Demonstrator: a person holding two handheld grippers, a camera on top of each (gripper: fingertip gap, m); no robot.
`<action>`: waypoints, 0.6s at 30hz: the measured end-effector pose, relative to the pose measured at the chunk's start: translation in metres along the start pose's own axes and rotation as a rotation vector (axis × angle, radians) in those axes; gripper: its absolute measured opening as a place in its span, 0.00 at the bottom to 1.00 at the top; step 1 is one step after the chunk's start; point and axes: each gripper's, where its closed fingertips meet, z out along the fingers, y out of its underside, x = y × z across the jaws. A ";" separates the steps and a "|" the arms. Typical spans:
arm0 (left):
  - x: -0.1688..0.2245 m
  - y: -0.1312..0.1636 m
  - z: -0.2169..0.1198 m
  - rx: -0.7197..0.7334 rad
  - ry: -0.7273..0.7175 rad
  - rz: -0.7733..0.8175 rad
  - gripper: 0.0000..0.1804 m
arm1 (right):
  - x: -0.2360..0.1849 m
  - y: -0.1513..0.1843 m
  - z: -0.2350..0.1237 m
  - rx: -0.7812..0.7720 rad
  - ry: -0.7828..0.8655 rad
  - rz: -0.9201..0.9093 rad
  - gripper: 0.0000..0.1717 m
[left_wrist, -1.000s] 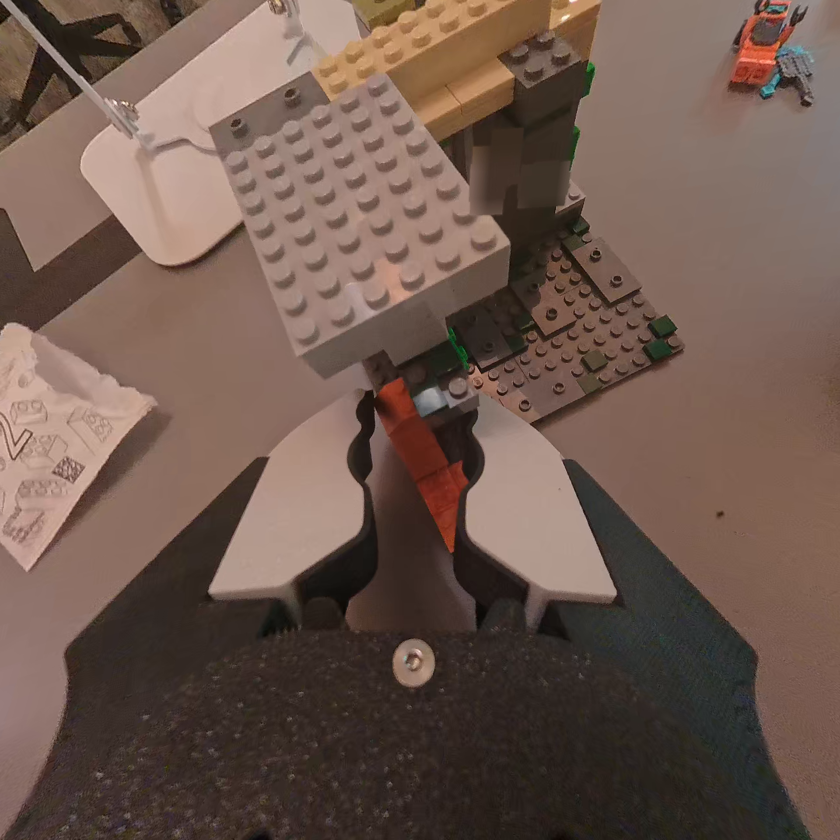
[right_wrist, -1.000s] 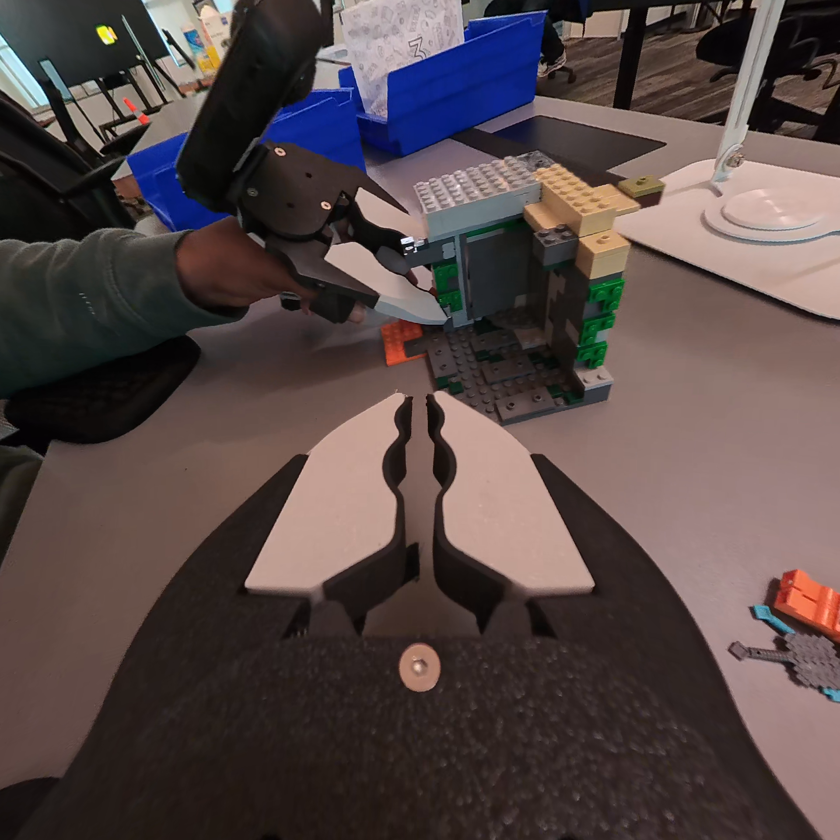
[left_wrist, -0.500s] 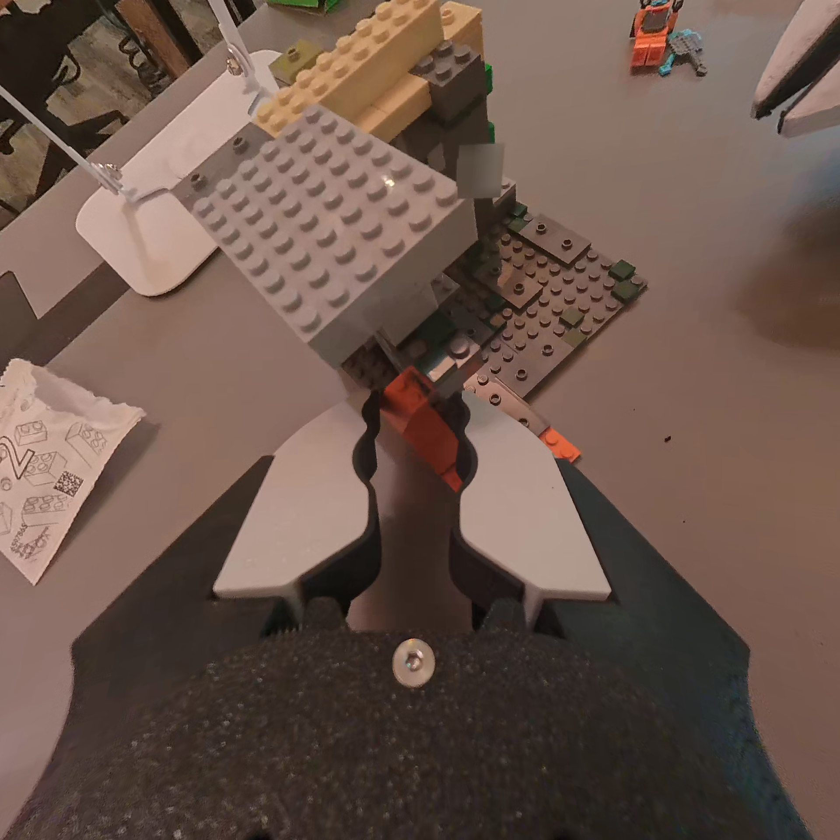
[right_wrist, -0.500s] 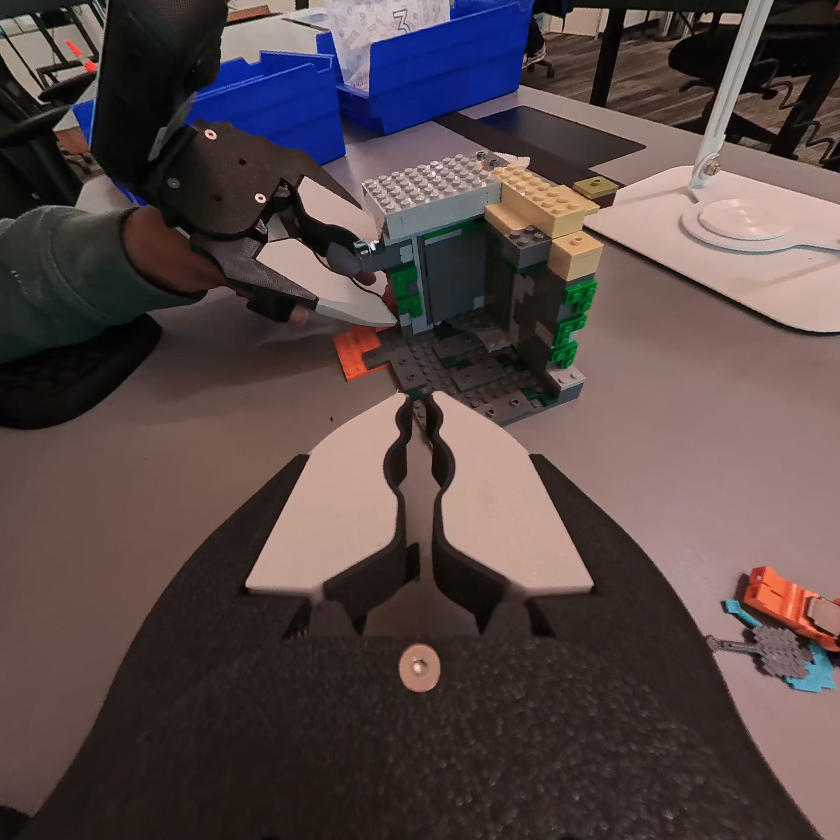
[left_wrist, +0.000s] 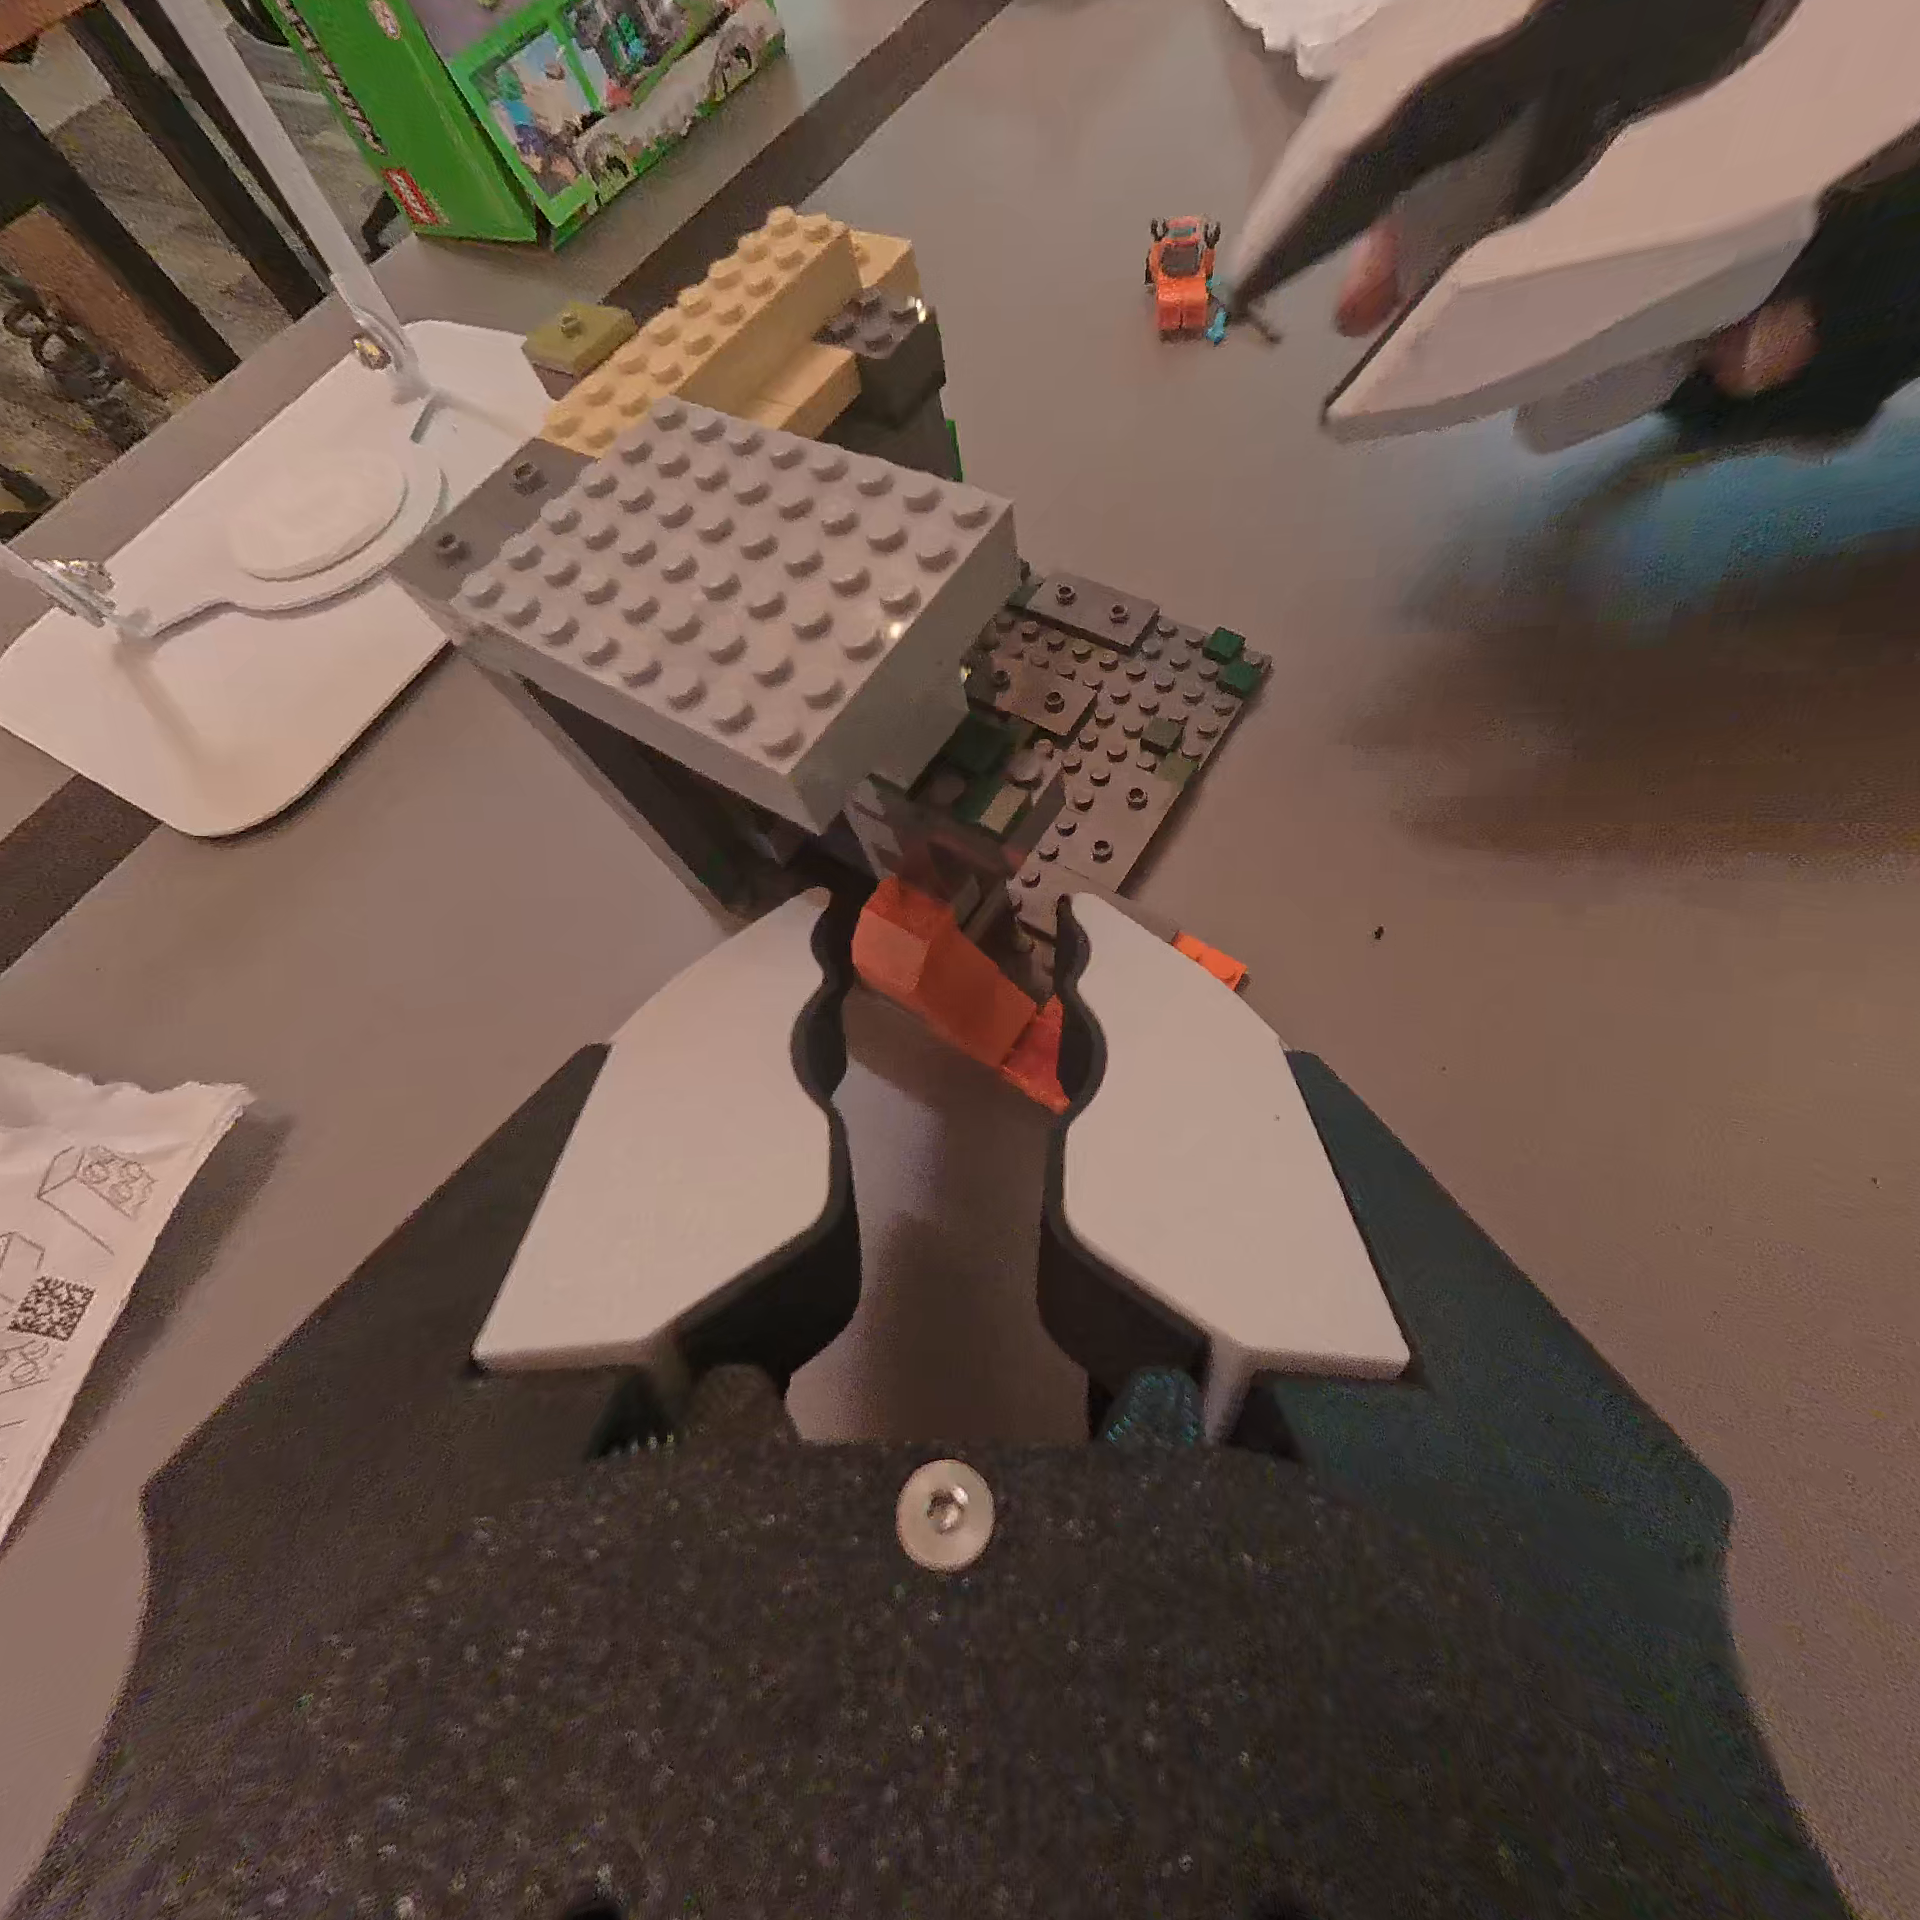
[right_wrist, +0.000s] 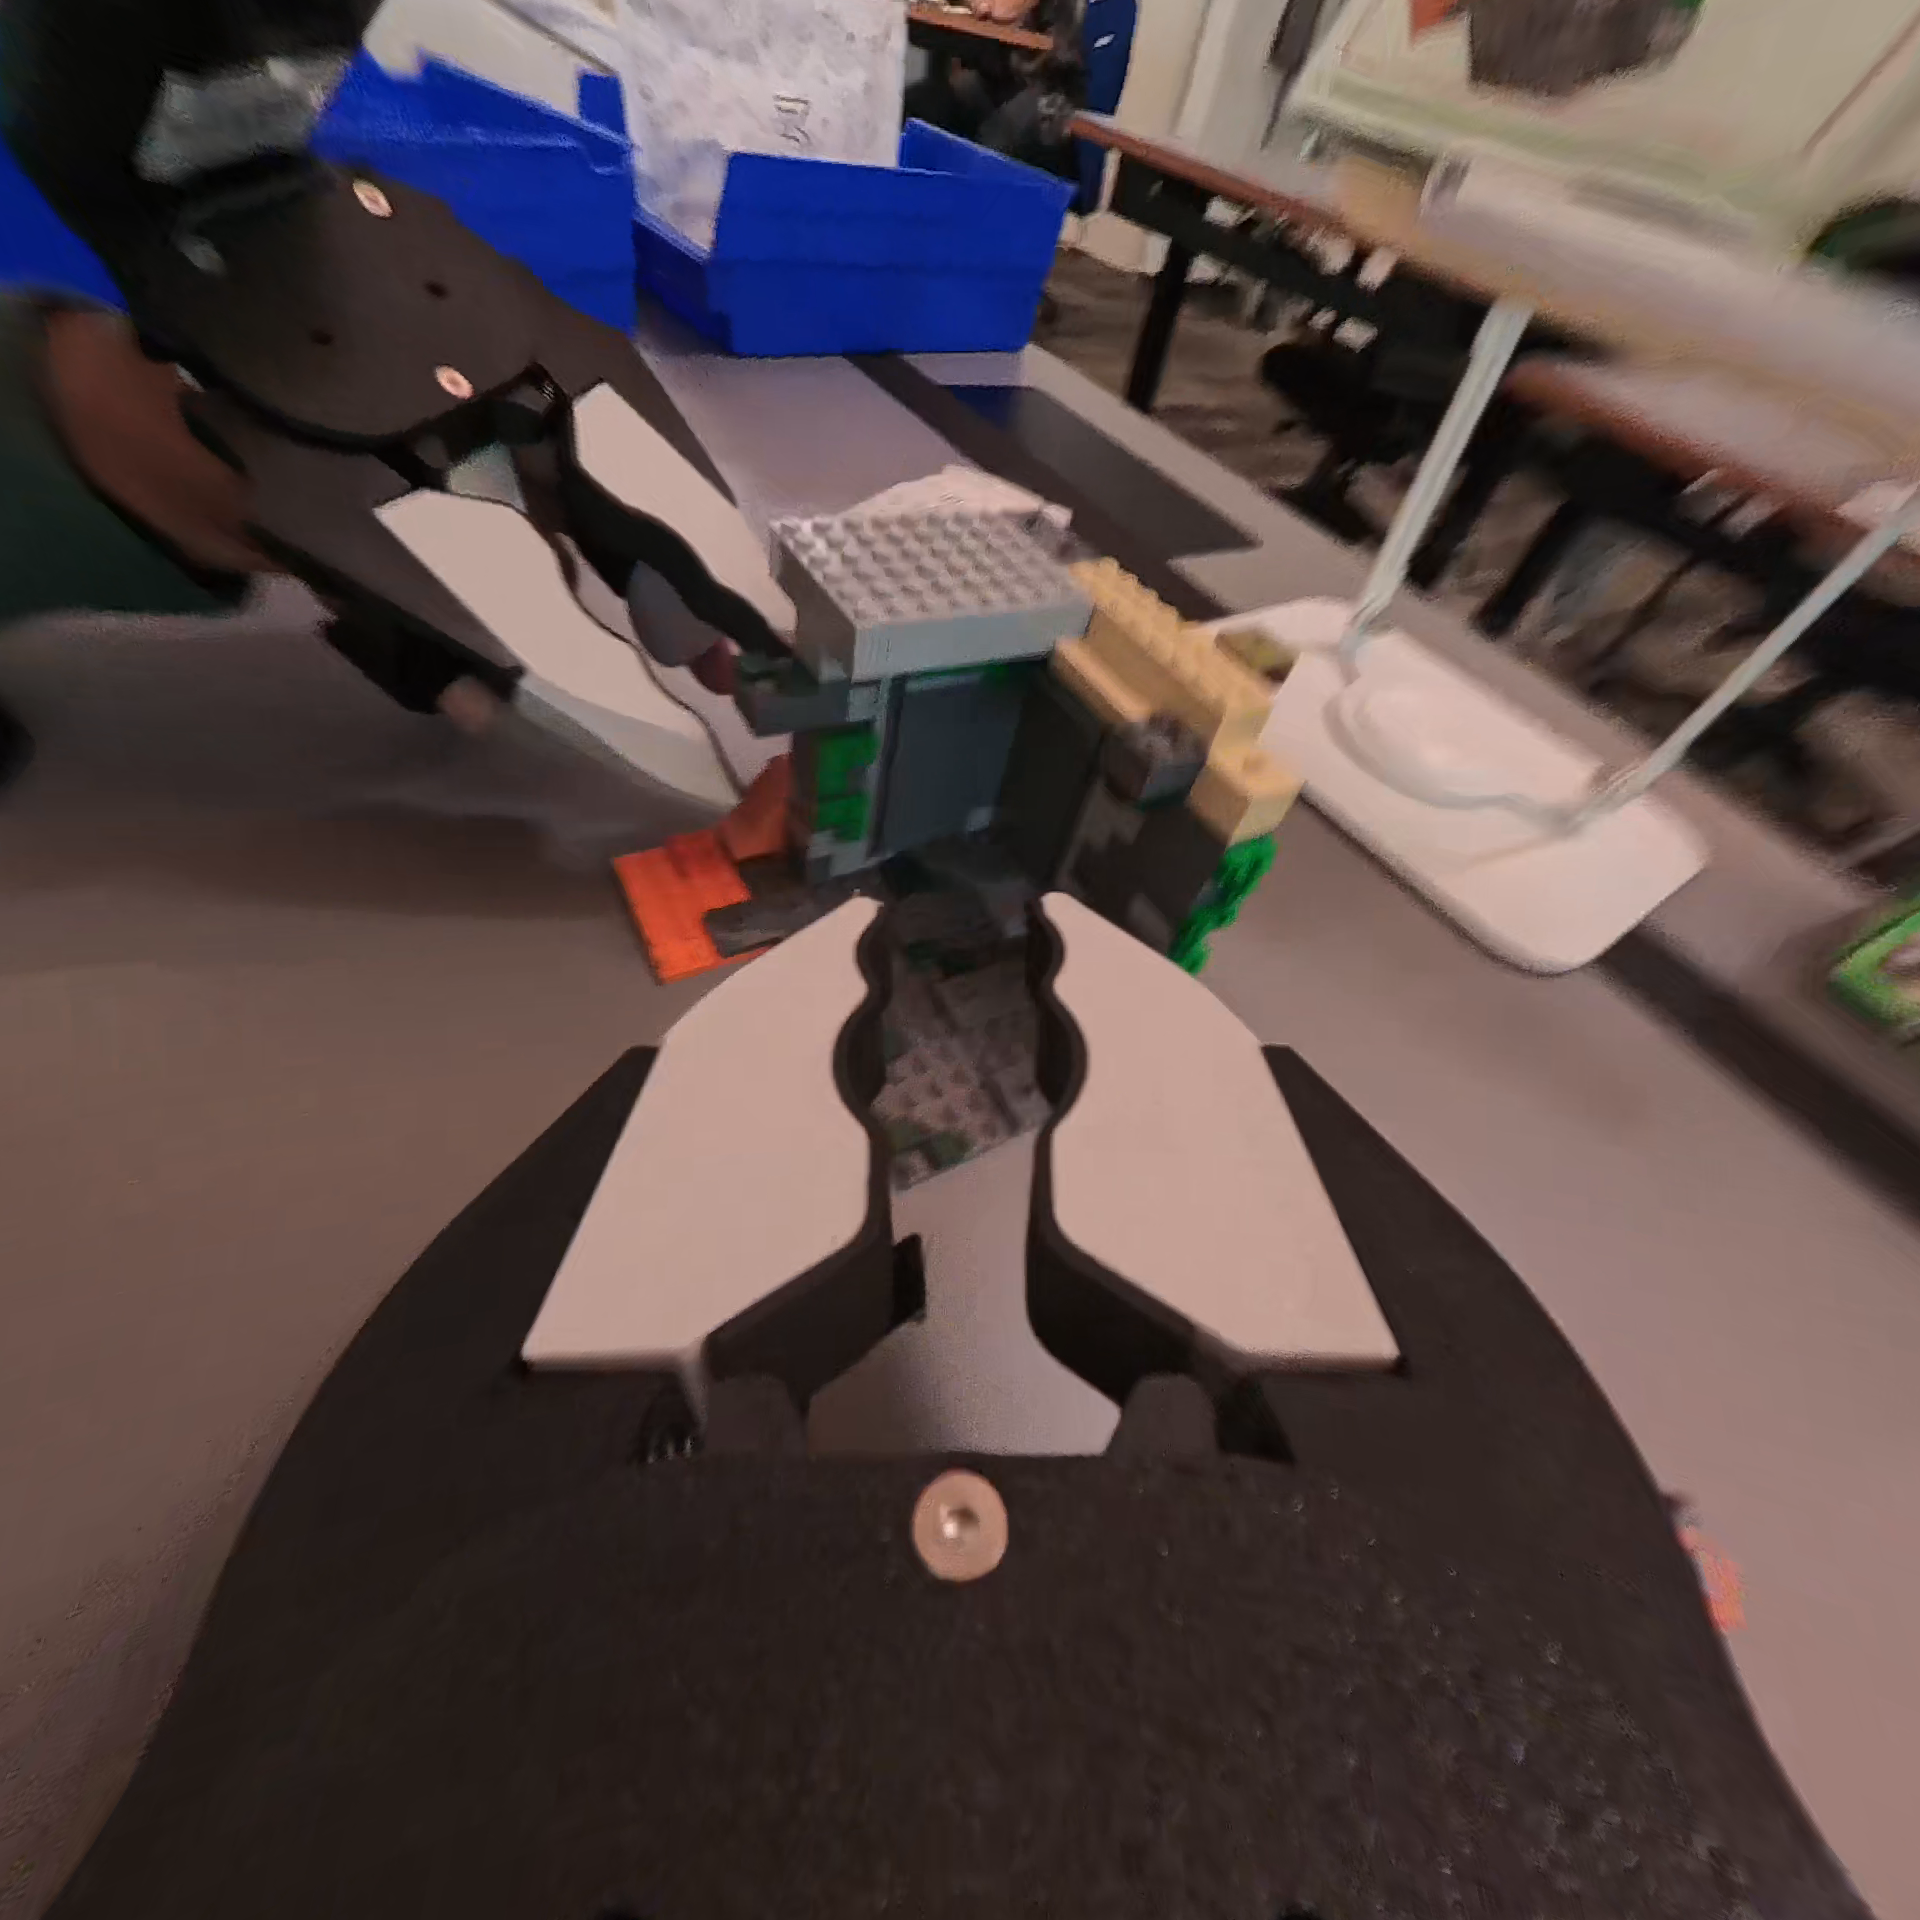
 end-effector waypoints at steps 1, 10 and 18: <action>0.001 -0.003 0.000 0.021 0.006 -0.005 0.21 | 0.002 -0.006 0.005 -0.007 0.050 -0.103 0.19; -0.004 -0.013 0.011 0.086 -0.109 0.003 0.27 | -0.013 -0.030 0.053 -0.093 0.178 -0.881 0.24; -0.010 -0.003 0.018 0.032 -0.163 0.081 0.22 | -0.013 -0.027 0.072 -0.125 0.249 -1.064 0.19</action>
